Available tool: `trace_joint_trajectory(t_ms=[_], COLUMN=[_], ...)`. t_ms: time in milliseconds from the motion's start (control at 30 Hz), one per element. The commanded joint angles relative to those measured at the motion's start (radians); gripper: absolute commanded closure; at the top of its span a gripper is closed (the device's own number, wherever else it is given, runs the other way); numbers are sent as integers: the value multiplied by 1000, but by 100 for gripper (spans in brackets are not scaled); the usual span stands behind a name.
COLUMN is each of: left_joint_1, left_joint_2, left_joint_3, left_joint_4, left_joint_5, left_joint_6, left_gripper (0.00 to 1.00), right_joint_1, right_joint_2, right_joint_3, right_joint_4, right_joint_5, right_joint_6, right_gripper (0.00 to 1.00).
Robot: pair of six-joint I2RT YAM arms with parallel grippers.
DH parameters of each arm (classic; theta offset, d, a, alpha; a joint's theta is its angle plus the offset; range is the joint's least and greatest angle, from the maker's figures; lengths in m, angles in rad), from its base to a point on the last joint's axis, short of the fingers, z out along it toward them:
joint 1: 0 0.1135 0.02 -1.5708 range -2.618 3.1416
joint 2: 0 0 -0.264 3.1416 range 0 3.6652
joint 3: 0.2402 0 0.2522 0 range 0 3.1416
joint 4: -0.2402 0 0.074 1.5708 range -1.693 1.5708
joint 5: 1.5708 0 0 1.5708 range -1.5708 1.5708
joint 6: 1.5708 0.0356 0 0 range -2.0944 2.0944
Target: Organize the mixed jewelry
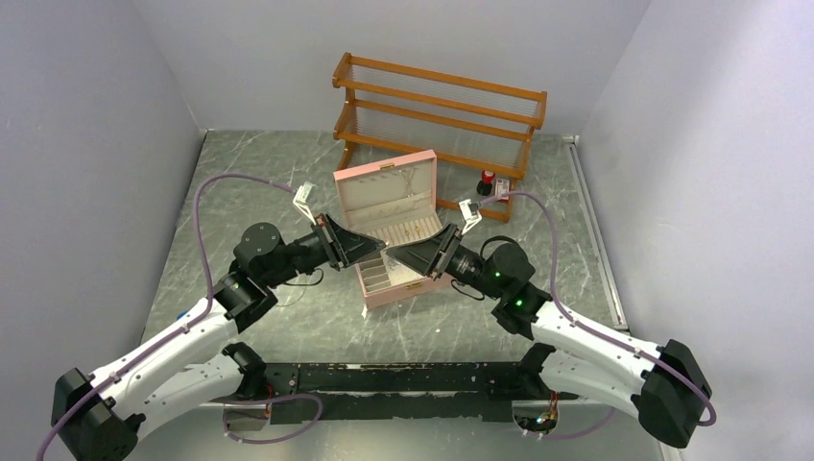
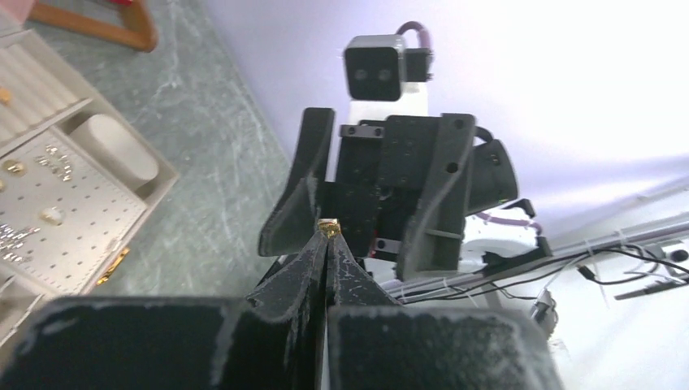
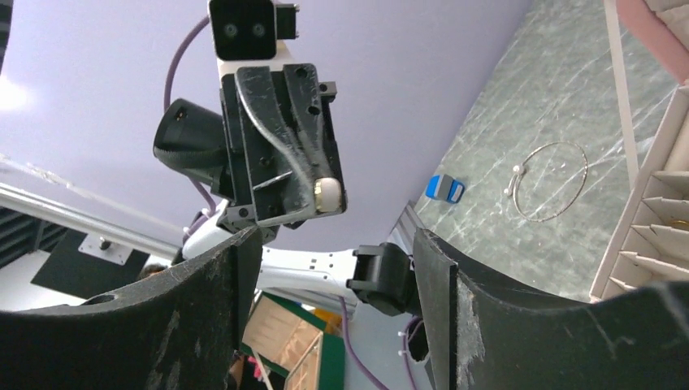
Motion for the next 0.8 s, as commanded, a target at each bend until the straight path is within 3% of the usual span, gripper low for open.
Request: trace_joint_trajectory(t_ms=[0,233,767], left_joint_1=[-6,-6,-6], left_joint_2=[-9,3,14], left_joint_3=[-28,-40,-51], left_joint_4=[166,198,203], left_joint_5=[73,108,118], left_joint_6=[-85,-97,-109], left_gripper=[95,95,95], right_joint_1=[6,6,7], right_joint_2=[-13,6,17], right_joint_3=[13,-13,0], right_joint_4=[32,172,150], right_joint_5=[61,47,27], right_joint_6=[32,93,61], right_gripper=[28,35,59])
